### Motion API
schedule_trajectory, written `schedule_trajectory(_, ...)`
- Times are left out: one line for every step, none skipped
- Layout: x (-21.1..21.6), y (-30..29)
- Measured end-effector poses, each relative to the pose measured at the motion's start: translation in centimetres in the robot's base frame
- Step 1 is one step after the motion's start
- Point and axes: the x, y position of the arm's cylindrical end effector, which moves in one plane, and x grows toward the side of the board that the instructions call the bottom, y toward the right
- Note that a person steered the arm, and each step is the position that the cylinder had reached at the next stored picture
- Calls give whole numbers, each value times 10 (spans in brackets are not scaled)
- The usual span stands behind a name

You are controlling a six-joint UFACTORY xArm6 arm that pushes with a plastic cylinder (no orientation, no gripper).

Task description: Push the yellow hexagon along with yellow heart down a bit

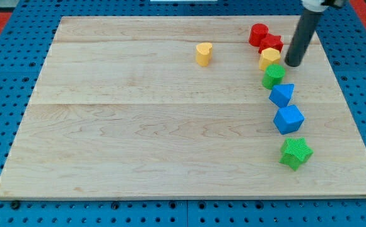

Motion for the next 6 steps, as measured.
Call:
schedule_trajectory(-7,-56)
schedule_trajectory(-9,-112)
schedule_trajectory(-15,-148)
schedule_trajectory(-22,-177)
schedule_trajectory(-31,-134)
schedule_trajectory(-52,-100)
